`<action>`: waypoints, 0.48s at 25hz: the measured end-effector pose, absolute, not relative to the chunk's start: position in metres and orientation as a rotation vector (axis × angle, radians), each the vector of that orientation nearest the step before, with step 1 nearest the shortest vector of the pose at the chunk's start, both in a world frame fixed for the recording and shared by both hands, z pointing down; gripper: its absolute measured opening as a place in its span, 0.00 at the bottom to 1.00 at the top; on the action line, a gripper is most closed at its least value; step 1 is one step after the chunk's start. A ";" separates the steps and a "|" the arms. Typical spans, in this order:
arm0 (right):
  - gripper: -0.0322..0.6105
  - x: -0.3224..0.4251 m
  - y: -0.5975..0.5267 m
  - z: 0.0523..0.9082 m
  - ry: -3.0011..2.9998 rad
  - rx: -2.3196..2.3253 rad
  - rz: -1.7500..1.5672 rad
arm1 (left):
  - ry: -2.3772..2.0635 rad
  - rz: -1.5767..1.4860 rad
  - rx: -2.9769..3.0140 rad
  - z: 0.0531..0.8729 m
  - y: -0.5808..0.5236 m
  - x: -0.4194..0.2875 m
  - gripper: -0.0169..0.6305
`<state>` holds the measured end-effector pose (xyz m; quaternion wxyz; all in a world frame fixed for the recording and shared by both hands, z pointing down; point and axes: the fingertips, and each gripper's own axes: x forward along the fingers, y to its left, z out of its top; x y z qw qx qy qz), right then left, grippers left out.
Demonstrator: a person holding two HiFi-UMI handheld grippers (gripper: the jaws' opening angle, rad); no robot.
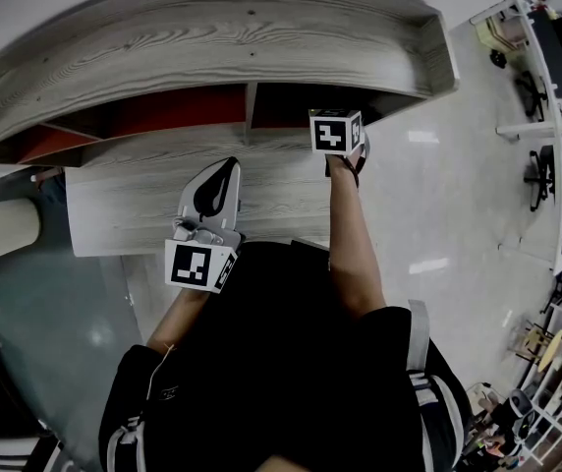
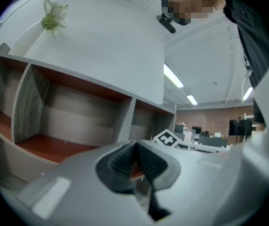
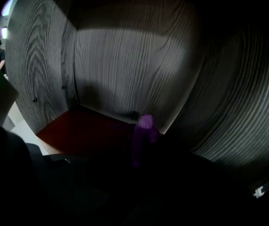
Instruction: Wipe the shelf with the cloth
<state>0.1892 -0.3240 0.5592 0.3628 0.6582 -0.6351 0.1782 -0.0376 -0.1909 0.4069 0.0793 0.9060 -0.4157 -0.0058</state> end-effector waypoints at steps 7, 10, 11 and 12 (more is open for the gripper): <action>0.12 0.168 -0.339 0.560 -1.682 1.609 0.385 | -1.262 -0.012 2.711 0.404 -0.188 -0.036 0.03; 0.12 0.155 -0.347 0.560 -1.712 1.565 0.362 | -1.281 -0.010 2.703 0.403 -0.186 -0.038 0.03; 0.12 0.150 -0.350 0.561 -1.724 1.549 0.354 | -1.289 -0.010 2.700 0.403 -0.186 -0.040 0.03; 0.12 0.146 -0.352 0.561 -1.735 1.533 0.344 | -1.298 -0.009 2.696 0.403 -0.186 -0.041 0.03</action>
